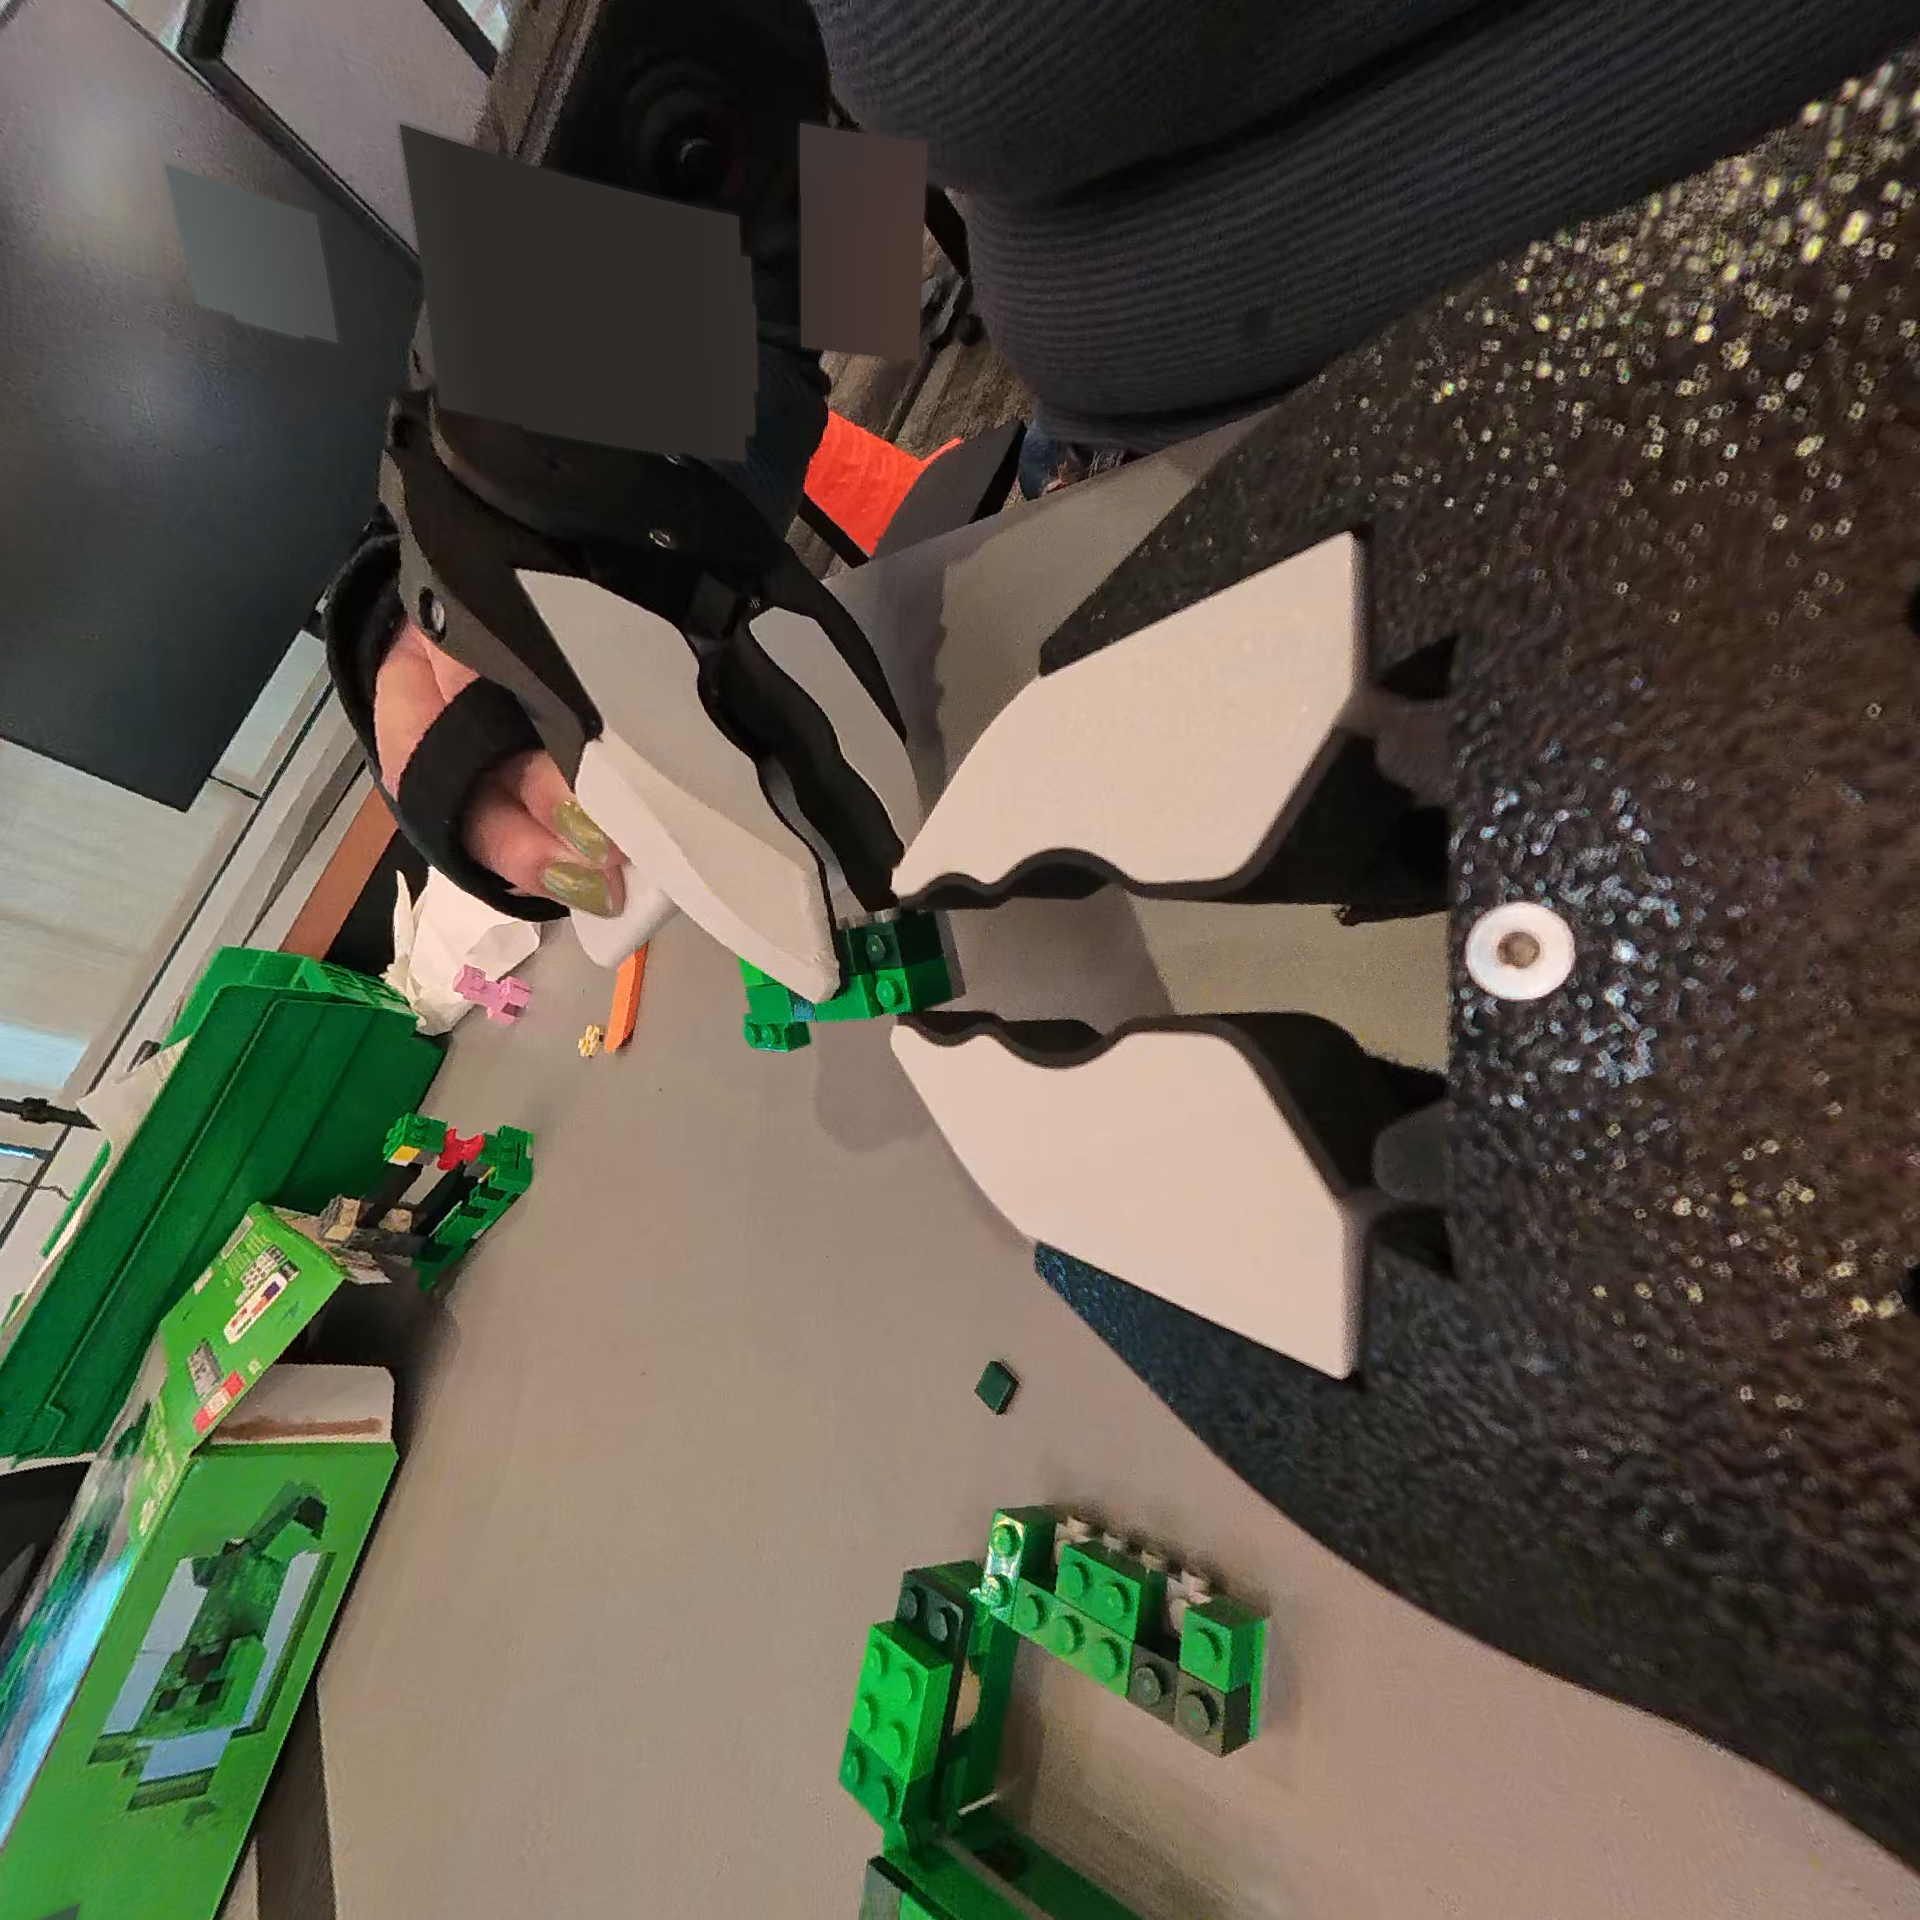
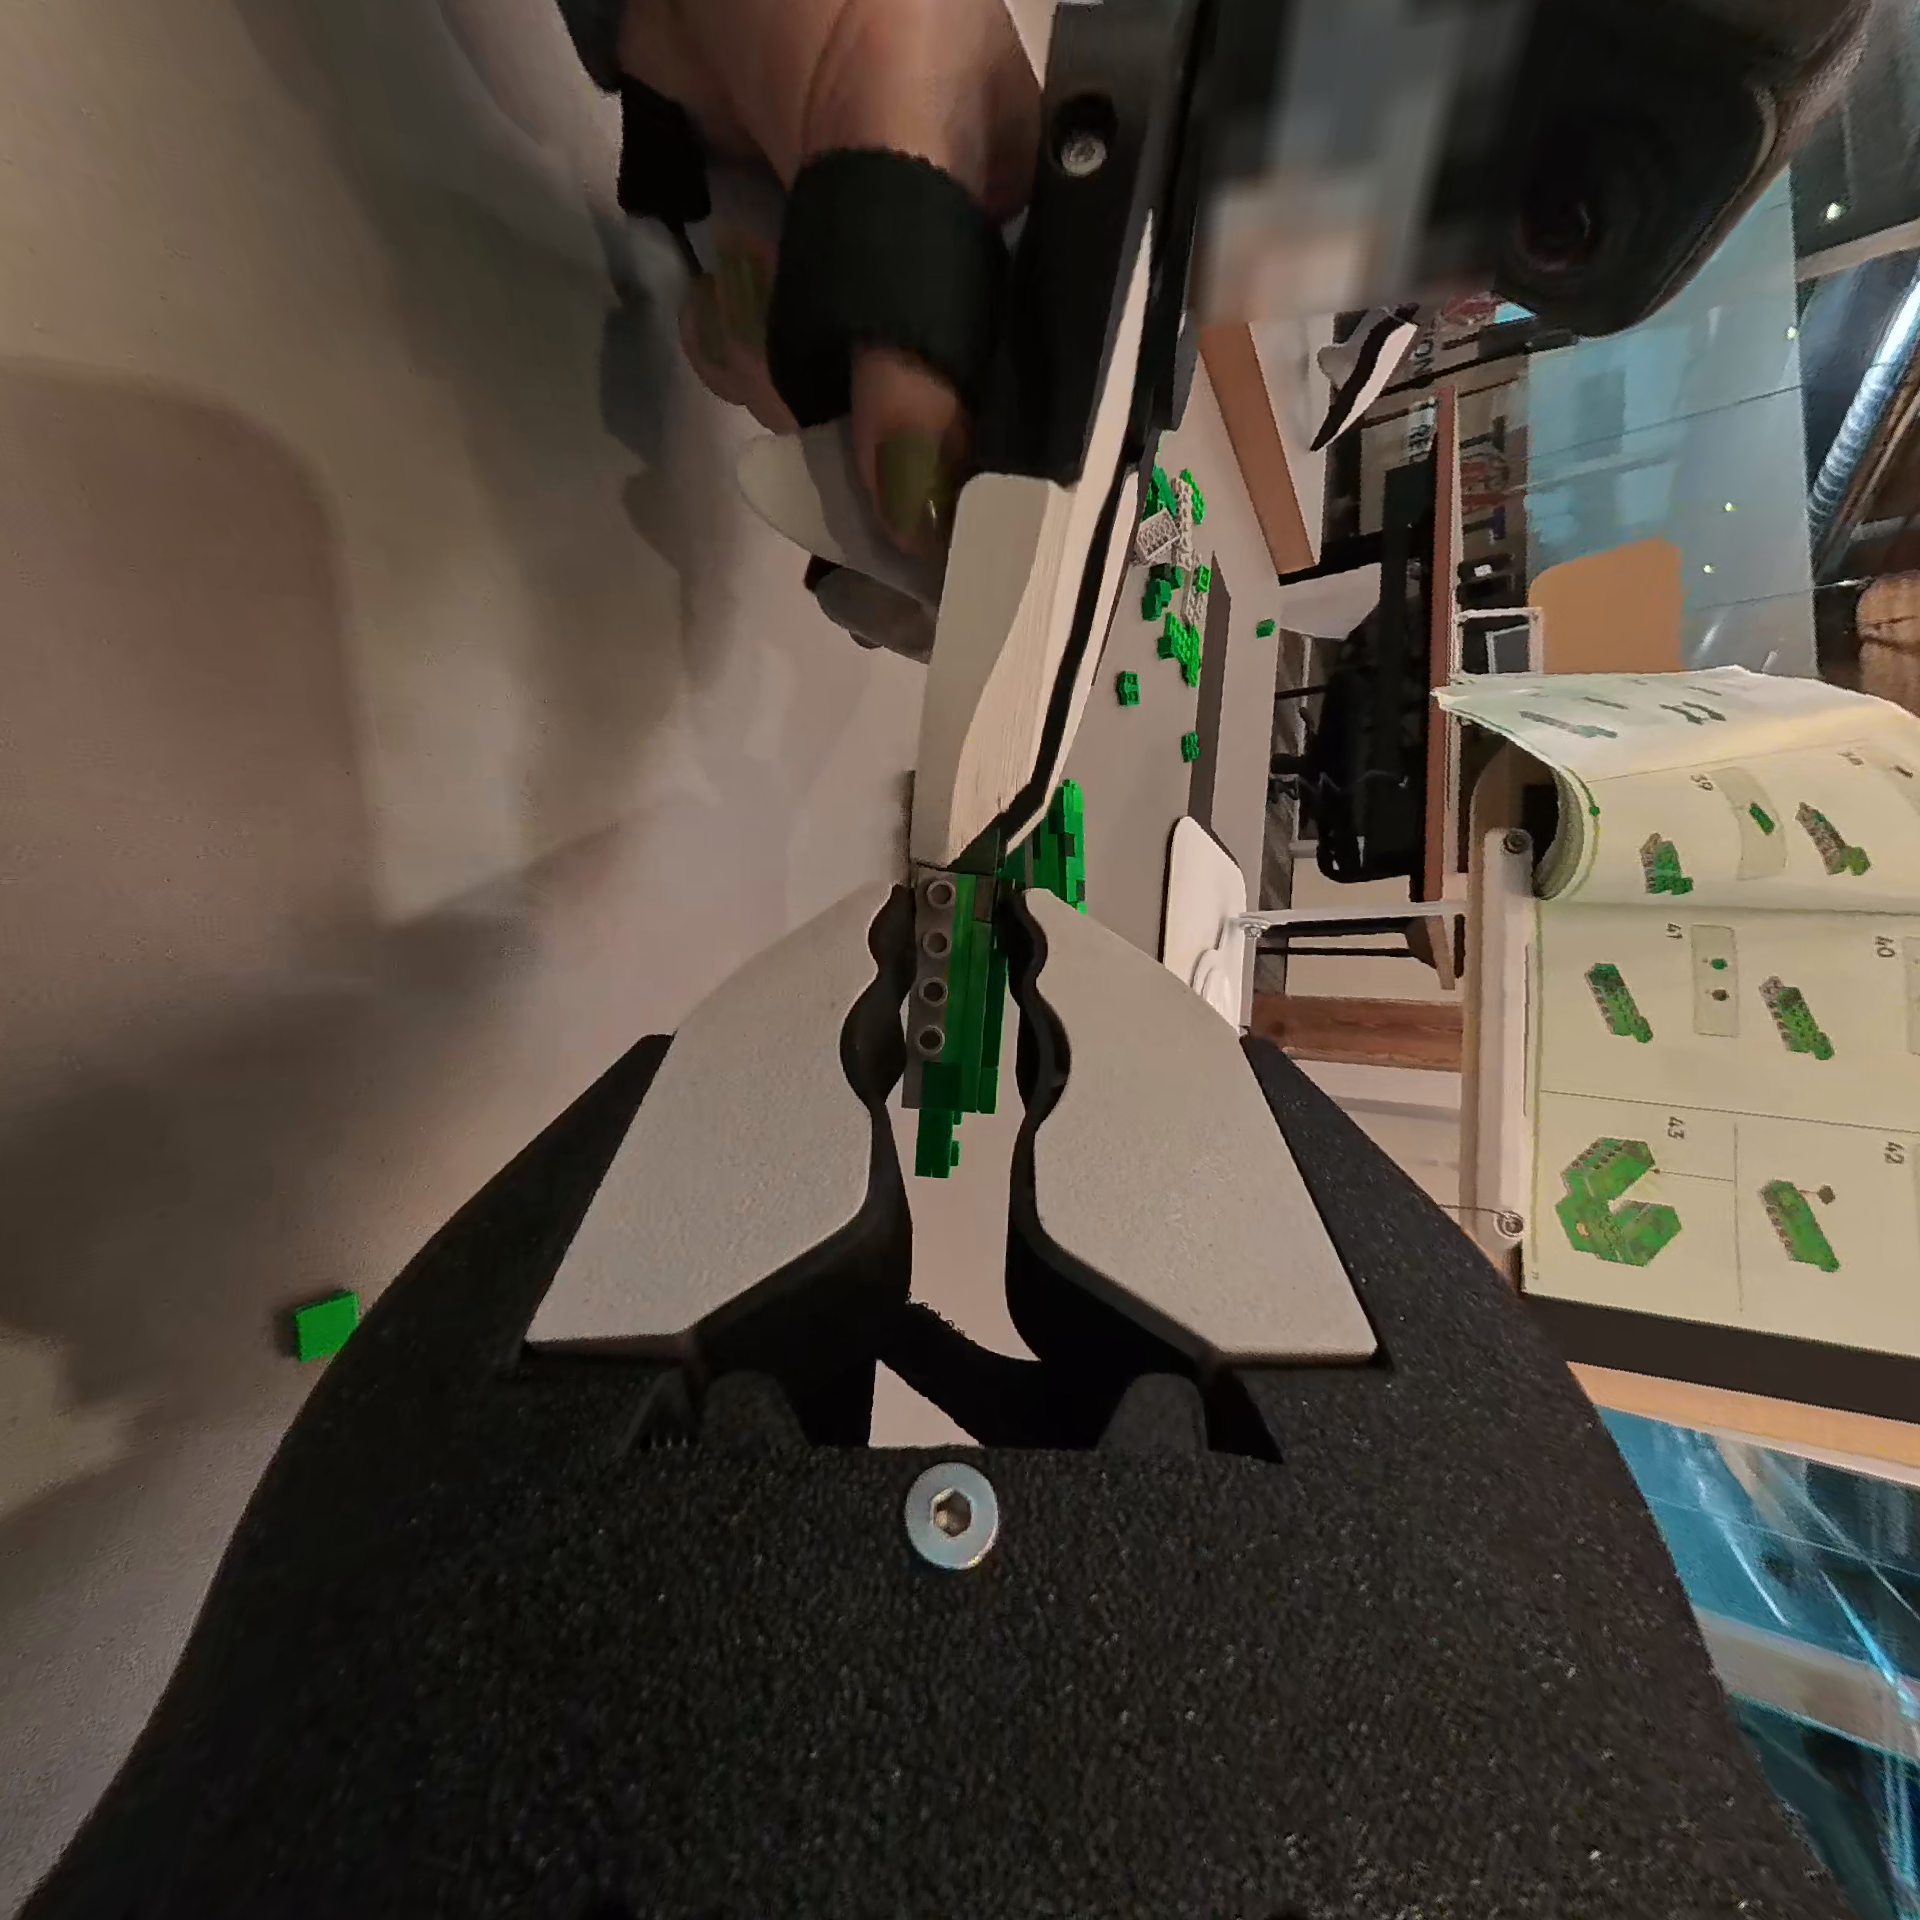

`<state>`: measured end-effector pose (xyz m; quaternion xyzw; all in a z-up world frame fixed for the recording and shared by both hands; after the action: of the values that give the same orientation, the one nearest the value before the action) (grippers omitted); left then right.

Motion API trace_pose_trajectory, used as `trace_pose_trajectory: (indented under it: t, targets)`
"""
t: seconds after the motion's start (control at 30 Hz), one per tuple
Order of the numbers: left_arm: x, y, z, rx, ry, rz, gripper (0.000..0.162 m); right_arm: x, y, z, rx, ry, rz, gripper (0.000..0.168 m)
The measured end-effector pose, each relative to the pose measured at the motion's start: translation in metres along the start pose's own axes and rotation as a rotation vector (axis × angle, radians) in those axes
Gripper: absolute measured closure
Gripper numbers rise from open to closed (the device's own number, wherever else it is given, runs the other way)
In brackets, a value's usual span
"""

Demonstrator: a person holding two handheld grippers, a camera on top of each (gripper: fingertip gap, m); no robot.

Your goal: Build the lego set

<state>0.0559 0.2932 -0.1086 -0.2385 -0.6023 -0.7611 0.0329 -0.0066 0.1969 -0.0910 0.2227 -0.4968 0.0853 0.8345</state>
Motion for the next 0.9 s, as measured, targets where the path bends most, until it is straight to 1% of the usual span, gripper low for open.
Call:
trace_pose_trajectory:
  t: [0.37, 0.57, 0.7, 0.9]
  targets:
    - [-0.001, 0.000, 0.001, 0.013, -0.002, 0.049, 0.146, -0.002, 0.002, -0.001, 0.007, -0.038, 0.026, 0.152]
    - [-0.002, -0.002, 0.000, 0.010, -0.007, 0.076, 0.146, -0.005, 0.003, -0.002, -0.017, -0.067, 0.130, 0.152]
    - [-0.002, -0.002, 0.000, 0.005, -0.006, 0.063, 0.146, -0.006, 0.003, -0.001, -0.029, -0.079, 0.183, 0.152]
    - [-0.004, -0.006, -0.002, -0.031, 0.024, 0.050, 0.146, -0.011, 0.006, -0.005, -0.118, -0.071, 0.319, 0.152]
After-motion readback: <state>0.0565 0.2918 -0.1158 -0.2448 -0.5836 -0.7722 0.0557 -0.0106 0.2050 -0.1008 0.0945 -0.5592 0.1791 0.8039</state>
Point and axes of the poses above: each gripper's, where its closed fingertips meet, z back along the fingers, y out of its top, x = y × z across the jaws, the point moved 7 cm from there along z, back along the fingers, and after that the axes turned 4 degrees about -y, right-handed, at the moved point
